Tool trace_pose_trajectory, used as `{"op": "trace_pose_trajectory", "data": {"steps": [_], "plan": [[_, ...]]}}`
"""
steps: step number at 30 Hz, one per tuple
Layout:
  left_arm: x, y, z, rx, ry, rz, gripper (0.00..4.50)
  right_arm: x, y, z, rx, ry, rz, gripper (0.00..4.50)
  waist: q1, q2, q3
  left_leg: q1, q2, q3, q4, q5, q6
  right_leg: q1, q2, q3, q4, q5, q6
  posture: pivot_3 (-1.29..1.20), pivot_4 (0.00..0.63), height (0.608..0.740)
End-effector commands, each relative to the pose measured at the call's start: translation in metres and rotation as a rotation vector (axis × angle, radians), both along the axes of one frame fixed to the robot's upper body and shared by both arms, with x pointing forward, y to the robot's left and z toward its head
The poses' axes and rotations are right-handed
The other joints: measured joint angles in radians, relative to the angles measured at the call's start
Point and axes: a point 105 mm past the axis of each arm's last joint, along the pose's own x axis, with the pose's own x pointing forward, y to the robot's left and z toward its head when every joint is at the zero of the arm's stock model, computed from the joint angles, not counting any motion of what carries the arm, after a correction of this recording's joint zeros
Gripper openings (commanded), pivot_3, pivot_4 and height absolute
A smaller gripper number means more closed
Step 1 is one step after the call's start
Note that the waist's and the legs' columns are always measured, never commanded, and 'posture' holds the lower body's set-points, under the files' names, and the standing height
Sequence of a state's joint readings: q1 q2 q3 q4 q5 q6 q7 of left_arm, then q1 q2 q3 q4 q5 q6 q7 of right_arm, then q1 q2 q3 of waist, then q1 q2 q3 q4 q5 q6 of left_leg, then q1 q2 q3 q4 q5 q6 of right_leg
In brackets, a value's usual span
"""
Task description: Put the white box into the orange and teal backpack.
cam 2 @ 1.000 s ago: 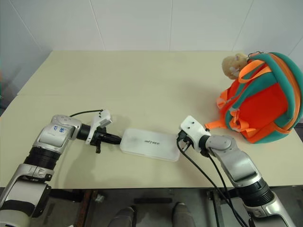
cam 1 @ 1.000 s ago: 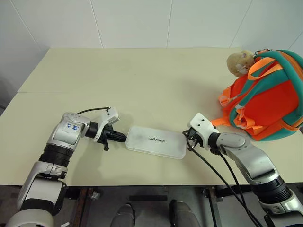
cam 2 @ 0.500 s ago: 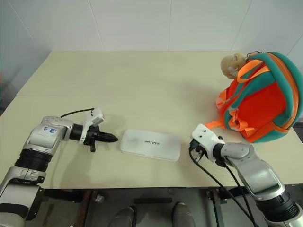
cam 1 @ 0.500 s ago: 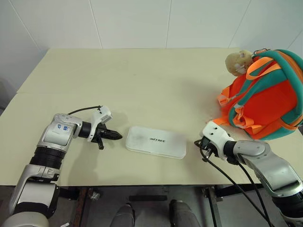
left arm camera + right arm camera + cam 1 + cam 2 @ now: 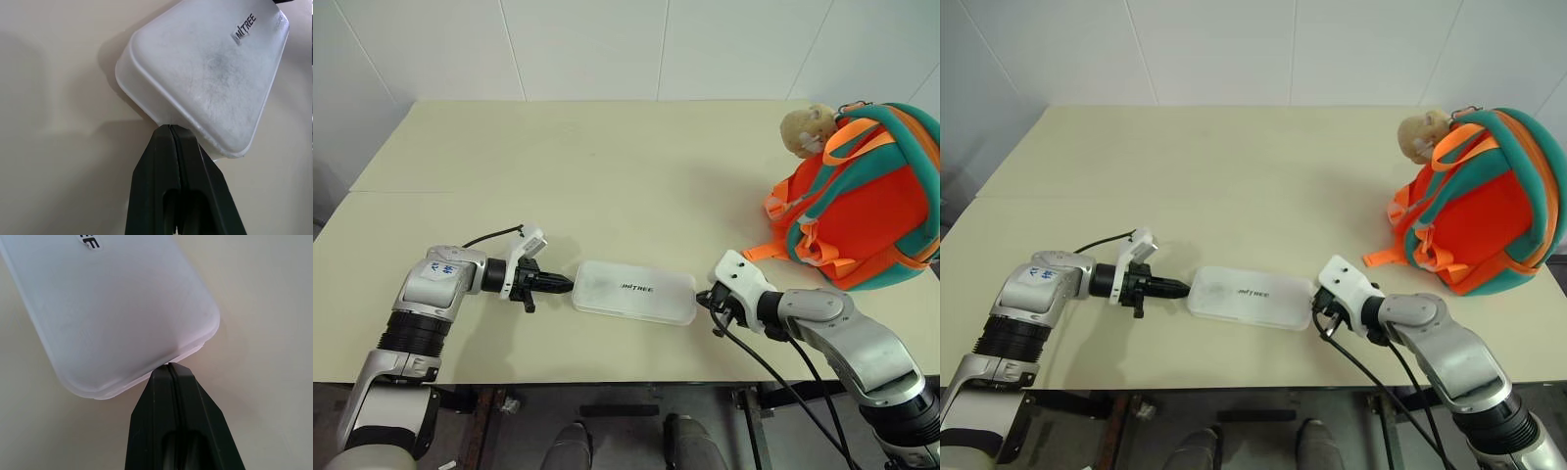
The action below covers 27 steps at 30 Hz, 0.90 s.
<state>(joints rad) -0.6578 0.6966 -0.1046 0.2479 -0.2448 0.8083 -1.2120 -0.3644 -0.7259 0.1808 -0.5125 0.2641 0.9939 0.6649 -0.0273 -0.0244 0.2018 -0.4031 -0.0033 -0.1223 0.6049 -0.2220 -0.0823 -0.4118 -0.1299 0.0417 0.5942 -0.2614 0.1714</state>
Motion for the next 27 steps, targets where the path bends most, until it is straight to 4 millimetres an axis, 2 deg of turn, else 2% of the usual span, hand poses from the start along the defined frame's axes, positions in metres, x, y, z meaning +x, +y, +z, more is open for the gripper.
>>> {"op": "trace_pose_trajectory", "data": {"steps": [1, 12, 16, 21, 27], "plan": [[-0.007, -0.008, 0.006, -0.014, -0.008, -0.044, 0.01, -0.001, 0.010, 0.011, 0.018, -0.042, 0.047, 0.00, 0.000, 0.000, 0.000, 0.000, 0.000, 0.000, 0.000, 0.000, 0.000, 0.000, 0.000, 0.000, 0.000, 0.000, 0.000, 0.00, 0.150, 0.740], [-0.013, -0.013, 0.005, -0.009, 0.005, -0.051, 0.01, 0.015, 0.004, 0.011, -0.010, -0.067, 0.034, 0.00, 0.000, 0.000, 0.000, 0.000, 0.000, 0.000, 0.000, 0.000, 0.000, 0.000, 0.000, 0.000, 0.000, 0.000, 0.000, 0.00, 0.150, 0.740], [-0.013, -0.007, 0.004, -0.004, 0.008, -0.025, 0.01, 0.015, 0.003, 0.008, -0.011, -0.062, 0.031, 0.00, 0.000, 0.000, 0.000, 0.000, 0.000, 0.000, 0.000, 0.000, 0.000, 0.000, 0.000, 0.000, 0.000, 0.000, 0.000, 0.00, 0.150, 0.740], [-0.011, 0.010, 0.003, 0.033, 0.011, 0.023, 0.01, 0.013, -0.013, 0.003, -0.039, -0.050, -0.013, 0.00, 0.000, 0.000, 0.000, 0.000, 0.000, 0.000, 0.000, 0.000, 0.000, 0.000, 0.000, 0.000, -0.001, 0.000, 0.000, 0.00, 0.150, 0.740], [-0.003, 0.020, 0.013, 0.000, -0.023, 0.083, 0.01, 0.017, -0.034, 0.005, -0.075, -0.076, -0.073, 0.00, 0.001, 0.000, 0.000, 0.000, 0.000, 0.000, 0.000, 0.000, 0.000, 0.000, 0.000, 0.000, -0.001, 0.000, 0.000, 0.00, 0.150, 0.740]]}}
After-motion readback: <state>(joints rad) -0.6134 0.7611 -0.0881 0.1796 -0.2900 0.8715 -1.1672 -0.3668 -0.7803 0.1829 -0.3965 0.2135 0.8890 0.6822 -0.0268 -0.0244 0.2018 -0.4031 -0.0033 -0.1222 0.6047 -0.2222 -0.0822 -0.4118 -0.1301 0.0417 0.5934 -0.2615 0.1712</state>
